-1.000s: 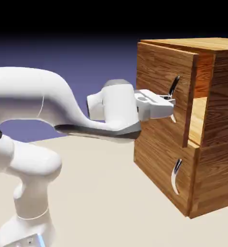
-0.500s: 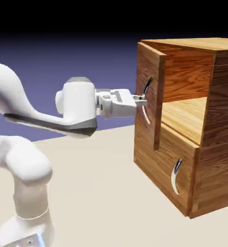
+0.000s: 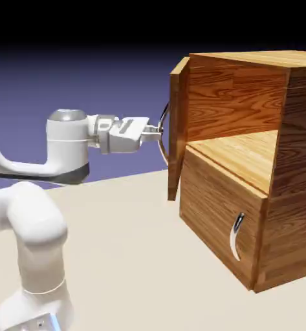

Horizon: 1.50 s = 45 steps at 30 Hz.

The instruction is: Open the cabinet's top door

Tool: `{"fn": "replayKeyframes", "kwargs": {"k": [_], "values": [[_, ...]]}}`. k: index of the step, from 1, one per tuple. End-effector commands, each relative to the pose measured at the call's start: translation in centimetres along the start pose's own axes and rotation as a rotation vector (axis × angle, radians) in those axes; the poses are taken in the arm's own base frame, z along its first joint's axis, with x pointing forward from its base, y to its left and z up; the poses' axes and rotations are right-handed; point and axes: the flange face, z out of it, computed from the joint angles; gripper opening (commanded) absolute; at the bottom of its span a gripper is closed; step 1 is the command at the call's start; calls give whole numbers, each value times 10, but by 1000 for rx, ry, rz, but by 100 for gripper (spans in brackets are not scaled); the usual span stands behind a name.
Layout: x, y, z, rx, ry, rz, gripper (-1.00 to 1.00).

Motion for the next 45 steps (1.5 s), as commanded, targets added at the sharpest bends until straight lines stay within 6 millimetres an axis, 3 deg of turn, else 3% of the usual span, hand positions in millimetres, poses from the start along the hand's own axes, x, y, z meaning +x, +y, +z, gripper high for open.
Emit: {"fn": "replayKeyframes", "kwargs": {"k": [1,15,28,36,45], "values": [[-1,-1,-6,-11,10,1,-100],[-35,-35,-98,-181,180,0,-100],[-98,-98,-193,-395,394,0,-100],[-140,-140,-232,-512,510,0,-100],[-185,-186,-261,-626,625,0,-100]]}}
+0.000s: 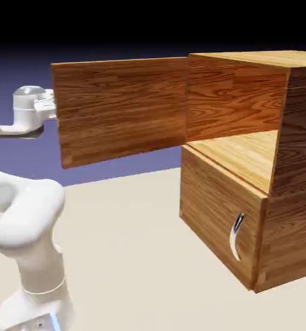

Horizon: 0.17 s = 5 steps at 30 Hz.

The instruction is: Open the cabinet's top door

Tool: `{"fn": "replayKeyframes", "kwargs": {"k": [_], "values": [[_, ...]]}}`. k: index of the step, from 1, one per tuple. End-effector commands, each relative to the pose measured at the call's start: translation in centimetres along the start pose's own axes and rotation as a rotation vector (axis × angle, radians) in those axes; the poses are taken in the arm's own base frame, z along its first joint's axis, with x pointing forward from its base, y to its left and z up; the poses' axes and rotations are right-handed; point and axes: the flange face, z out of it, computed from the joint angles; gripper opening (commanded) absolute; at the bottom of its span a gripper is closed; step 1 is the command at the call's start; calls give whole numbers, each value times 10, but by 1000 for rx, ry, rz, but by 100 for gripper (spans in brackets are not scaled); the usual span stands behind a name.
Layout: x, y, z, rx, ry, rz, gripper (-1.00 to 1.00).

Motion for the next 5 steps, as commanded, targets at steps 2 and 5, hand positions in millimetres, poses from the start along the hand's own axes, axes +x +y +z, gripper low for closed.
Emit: {"fn": "replayKeyframes", "kwargs": {"k": [2,5], "values": [[-4,-3,-13,-24,24,0,-100],[-9,-9,-32,-56,57,0,-100]]}}
